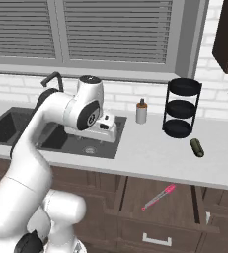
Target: Pick the tongs from the drawer and place it on the counter.
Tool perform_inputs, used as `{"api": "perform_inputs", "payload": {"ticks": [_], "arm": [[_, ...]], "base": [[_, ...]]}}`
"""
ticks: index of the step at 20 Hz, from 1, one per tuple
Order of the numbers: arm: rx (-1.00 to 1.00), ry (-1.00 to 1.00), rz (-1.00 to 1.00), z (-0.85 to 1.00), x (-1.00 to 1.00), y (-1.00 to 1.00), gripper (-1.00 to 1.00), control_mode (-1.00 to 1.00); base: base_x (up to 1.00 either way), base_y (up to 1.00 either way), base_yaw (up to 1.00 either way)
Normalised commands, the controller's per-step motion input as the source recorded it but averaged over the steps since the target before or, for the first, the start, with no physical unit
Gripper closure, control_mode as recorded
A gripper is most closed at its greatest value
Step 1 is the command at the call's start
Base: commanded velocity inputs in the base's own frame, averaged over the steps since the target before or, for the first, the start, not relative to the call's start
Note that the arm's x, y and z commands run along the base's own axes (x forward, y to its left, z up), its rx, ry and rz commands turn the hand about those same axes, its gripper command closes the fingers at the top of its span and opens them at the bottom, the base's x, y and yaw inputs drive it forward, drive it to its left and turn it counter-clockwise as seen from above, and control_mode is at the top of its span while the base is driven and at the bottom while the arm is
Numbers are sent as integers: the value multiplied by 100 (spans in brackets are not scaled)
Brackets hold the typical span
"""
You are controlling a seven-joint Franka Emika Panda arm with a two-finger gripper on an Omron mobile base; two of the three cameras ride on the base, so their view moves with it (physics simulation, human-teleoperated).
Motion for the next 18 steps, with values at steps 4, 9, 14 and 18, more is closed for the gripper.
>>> {"api": "perform_inputs", "payload": {"ticks": [4, 9, 14, 18], "arm": [[5, 13, 0, -68, -17, -100, -100, -100], [2, 25, 0, -57, 0, -100, -100, -100], [0, 31, -2, -53, 18, -76, -100, -100], [0, 17, -3, -74, 14, -67, -100, -100]], "base": [[0, 0, 0], [0, 0, 0], [0, 0, 0], [0, 0, 0]]}}
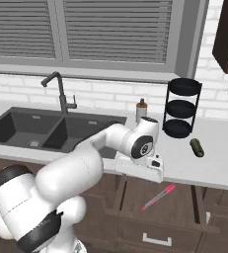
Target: Pick the tongs from the drawer and place it on the counter.
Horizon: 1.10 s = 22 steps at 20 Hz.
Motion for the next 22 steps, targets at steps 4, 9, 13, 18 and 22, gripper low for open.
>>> {"api": "perform_inputs", "payload": {"ticks": [4, 9, 13, 18, 22], "arm": [[0, 1, -2, -75, 4, -40, -100, -100], [3, -1, 0, -57, 17, -27, -100, -100], [8, -10, 1, -44, 20, -16, -100, -100], [3, -5, 4, -53, 9, -1, -100, -100], [0, 9, 2, -39, 16, 0, -100, -100]], "base": [[0, 0, 0], [0, 0, 0], [0, 0, 0], [0, 0, 0], [0, 0, 0]]}}
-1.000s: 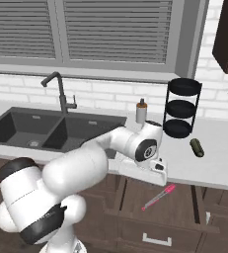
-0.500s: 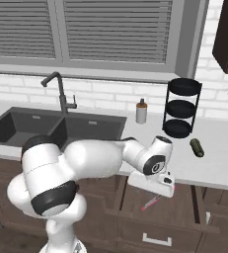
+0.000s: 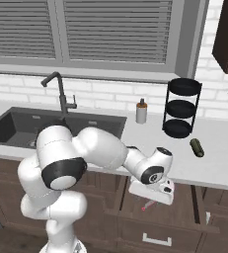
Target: Pick the tongs from the drawer and place it on the counter.
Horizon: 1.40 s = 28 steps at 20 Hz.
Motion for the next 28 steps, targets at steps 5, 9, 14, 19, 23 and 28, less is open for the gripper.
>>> {"api": "perform_inputs", "payload": {"ticks": [5, 9, 14, 19, 23, 28], "arm": [[0, 10, 0, -26, 22, 0, -100, -100], [0, 3, 0, -32, 23, 0, -100, -100], [1, 2, 0, -30, 10, -10, -100, -100], [3, 4, 0, -19, 0, -25, -100, -100], [0, 4, 0, -22, 0, -9, -100, -100], [0, 2, 0, -30, 0, 0, -100, -100]], "base": [[0, 0, 0], [0, 0, 0], [0, 0, 0], [0, 0, 0], [0, 0, 0], [0, 0, 0]]}}
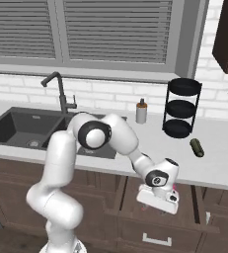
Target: Pick the tongs from the drawer and place it on the counter.
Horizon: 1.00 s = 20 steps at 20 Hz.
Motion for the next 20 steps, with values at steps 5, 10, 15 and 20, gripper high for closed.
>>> {"api": "perform_inputs", "payload": {"ticks": [5, 10, 15, 20], "arm": [[0, 9, 2, -11, -37, -21, -100, -100], [1, 16, 0, 0, -100, -58, -100, -100], [0, 35, 0, 16, -100, -66, -100, -100], [0, 44, 0, 32, -100, -82, -100, -100]], "base": [[0, 0, 0], [0, 0, 0], [0, 0, 0], [0, 0, 0]]}}
